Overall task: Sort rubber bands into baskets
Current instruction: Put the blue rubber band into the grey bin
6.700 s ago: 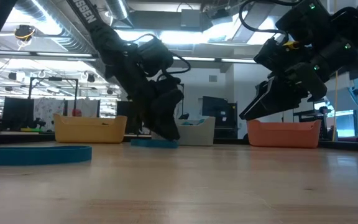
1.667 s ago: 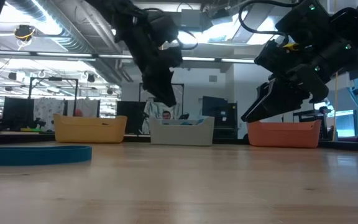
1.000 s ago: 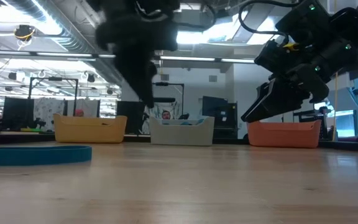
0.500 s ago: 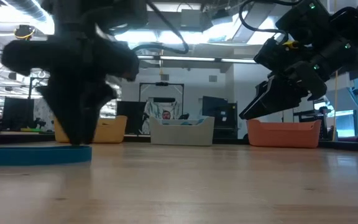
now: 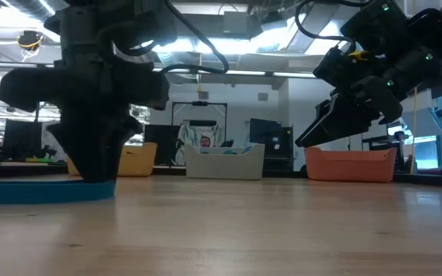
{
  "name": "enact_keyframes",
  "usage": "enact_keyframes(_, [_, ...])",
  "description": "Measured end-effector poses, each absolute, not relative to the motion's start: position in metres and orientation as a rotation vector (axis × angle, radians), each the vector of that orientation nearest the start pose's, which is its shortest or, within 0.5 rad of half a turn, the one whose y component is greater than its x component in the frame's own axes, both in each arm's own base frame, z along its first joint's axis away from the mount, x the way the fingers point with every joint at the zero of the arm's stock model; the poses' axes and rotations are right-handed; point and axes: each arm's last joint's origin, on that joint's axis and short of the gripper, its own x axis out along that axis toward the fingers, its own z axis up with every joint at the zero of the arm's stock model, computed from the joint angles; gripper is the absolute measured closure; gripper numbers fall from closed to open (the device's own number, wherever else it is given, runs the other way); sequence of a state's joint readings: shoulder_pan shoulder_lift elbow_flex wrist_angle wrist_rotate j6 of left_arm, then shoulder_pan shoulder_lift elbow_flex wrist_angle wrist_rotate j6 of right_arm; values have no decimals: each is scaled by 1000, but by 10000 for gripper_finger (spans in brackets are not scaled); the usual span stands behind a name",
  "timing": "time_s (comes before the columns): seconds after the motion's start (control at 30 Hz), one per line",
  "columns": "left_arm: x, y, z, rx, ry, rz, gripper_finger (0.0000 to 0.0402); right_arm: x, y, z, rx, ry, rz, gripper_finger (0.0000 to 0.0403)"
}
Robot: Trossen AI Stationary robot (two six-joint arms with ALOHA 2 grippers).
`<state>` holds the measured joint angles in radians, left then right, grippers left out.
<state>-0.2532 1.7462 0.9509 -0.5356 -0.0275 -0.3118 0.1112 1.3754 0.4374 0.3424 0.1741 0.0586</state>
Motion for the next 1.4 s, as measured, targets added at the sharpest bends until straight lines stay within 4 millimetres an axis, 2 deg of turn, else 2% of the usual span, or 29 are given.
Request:
enact_keyframes(0.33, [300, -63, 137, -4, 1284, 29, 394, 241, 22, 146, -28, 587, -79, 220])
enact_keyframes(0.5, [305, -49, 140, 70, 1238, 136, 386, 241, 22, 146, -28, 587, -79, 220])
enact_keyframes(0.77, [318, -13, 173, 238, 1088, 395, 388, 241, 22, 146, -29, 588, -79, 220])
enact_keyframes(0.97, [333, 18, 192, 266, 891, 566, 395, 241, 22, 146, -29, 590, -79, 220])
enact_keyframes(1.17, [344, 51, 207, 283, 723, 644, 382, 241, 22, 146, -29, 591, -80, 220])
enact_keyframes(1.4, [346, 94, 222, 284, 578, 762, 390, 240, 22, 146, -29, 592, -80, 220])
